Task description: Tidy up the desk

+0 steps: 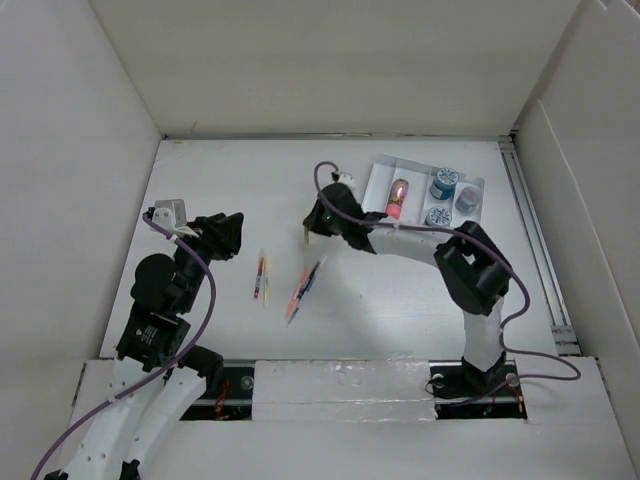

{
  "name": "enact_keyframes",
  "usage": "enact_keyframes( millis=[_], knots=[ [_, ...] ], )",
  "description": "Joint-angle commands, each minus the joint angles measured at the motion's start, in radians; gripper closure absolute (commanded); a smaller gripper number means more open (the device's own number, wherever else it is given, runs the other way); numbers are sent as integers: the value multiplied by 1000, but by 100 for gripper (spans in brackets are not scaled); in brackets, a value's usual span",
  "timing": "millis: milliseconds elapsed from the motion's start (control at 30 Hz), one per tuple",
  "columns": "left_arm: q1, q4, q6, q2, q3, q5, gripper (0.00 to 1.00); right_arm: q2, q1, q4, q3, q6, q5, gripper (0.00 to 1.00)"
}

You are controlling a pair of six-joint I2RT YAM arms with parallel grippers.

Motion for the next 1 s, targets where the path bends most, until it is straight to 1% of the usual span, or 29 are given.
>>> enact_keyframes(
  millis=[0,167,367,500,700,767,800,833,867,933,967],
  knots=[
    [-1,34,-4,-2,13,18,59,-83,-80,145,-23,24,-104,94],
    [-1,36,-2,-2,13,17,59,-178,-233,151,-114,15,-86,95],
    [-1,37,-2,8,15,21,59,-194,-391,71,-113,-37,-6,94],
    [-1,42,-2,5,13,21,59,-178,-446,48,-119,-61,26,93],
    [-1,39,-1,8,13,20,59,-132,-465,11,-93,-54,70,92],
    [-1,41,-1,11,13,18,59,-119,-465,-7,-78,-51,72,89],
    [-1,36,-1,15,18,20,59,-106,-465,-12,-70,-49,71,85],
    [-1,33,-1,15,16,23,59,-103,-465,-16,-66,-51,71,75],
    [-1,34,-1,14,15,23,59,-103,-465,-13,-63,-48,69,70],
    [-1,41,-1,6,13,18,59,-115,-465,-12,-63,-48,72,56],
    [-1,41,-1,8,15,17,59,-123,-465,-10,-69,-51,72,55]
  ],
)
